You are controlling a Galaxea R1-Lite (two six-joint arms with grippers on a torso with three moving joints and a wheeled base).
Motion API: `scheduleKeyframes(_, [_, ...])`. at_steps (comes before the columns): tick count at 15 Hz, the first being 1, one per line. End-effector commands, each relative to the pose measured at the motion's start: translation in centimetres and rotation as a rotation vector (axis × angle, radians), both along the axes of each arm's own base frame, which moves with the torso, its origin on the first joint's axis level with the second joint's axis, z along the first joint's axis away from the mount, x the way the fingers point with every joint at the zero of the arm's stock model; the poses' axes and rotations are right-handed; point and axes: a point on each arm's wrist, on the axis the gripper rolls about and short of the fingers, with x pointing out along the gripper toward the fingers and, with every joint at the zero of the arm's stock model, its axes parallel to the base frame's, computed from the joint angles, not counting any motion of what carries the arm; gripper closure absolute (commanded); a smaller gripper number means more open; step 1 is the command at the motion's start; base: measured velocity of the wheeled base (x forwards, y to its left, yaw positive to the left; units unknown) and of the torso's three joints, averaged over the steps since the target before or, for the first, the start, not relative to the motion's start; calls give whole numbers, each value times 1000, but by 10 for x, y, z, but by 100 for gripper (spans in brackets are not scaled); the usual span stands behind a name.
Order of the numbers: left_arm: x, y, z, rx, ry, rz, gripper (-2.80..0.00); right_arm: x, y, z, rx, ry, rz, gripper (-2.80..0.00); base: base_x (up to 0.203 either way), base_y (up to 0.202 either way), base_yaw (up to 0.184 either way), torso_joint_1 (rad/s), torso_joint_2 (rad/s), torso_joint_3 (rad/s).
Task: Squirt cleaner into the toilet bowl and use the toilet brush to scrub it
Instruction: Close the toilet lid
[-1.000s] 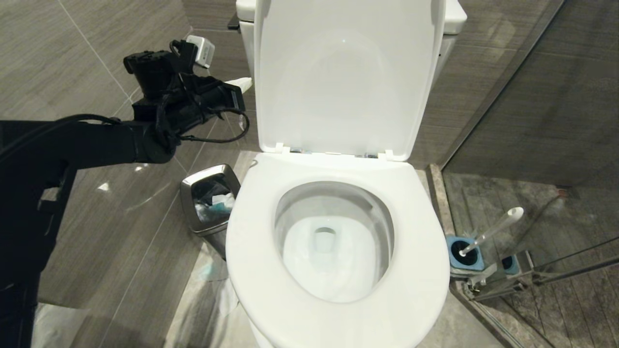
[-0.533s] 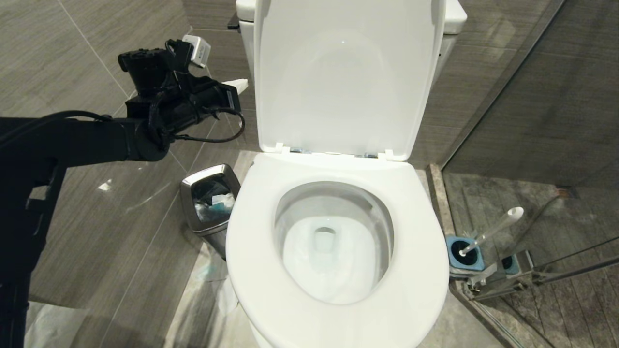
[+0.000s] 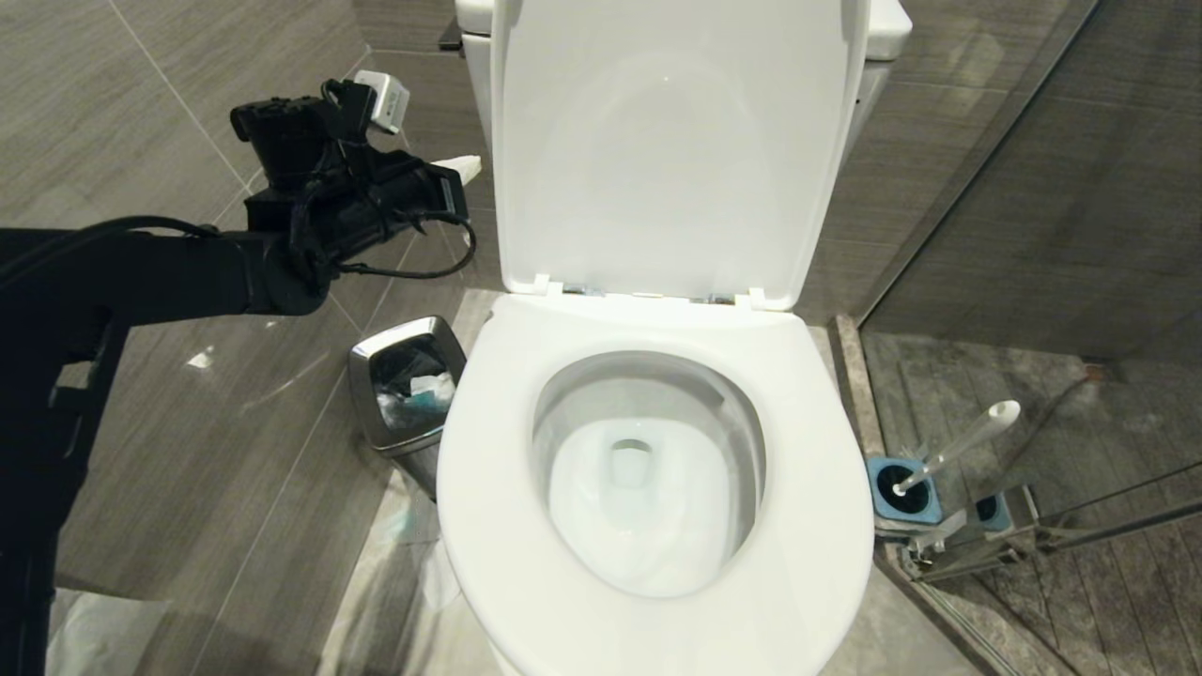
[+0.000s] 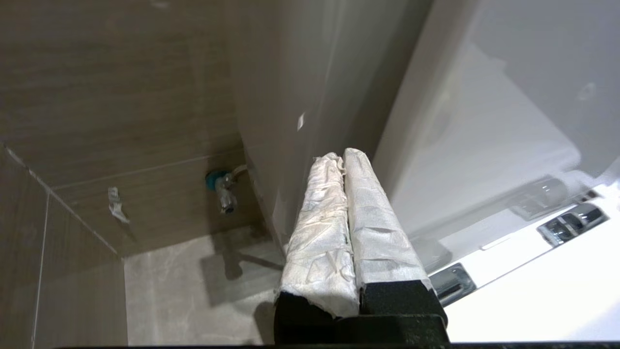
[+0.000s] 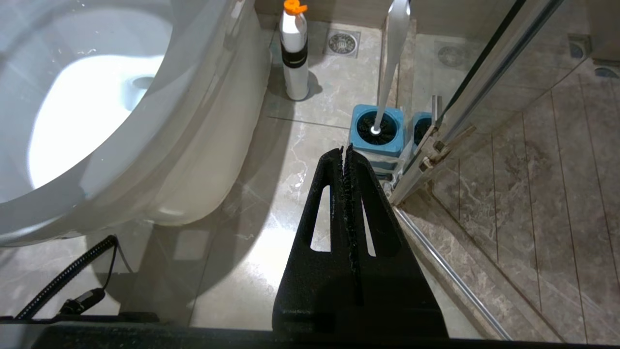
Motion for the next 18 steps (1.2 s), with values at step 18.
scheduleKeyframes(18, [-2,-2,15,-16,-37,45,0,0,0,0,0,1,0,0,0,0,0,1,0,-6])
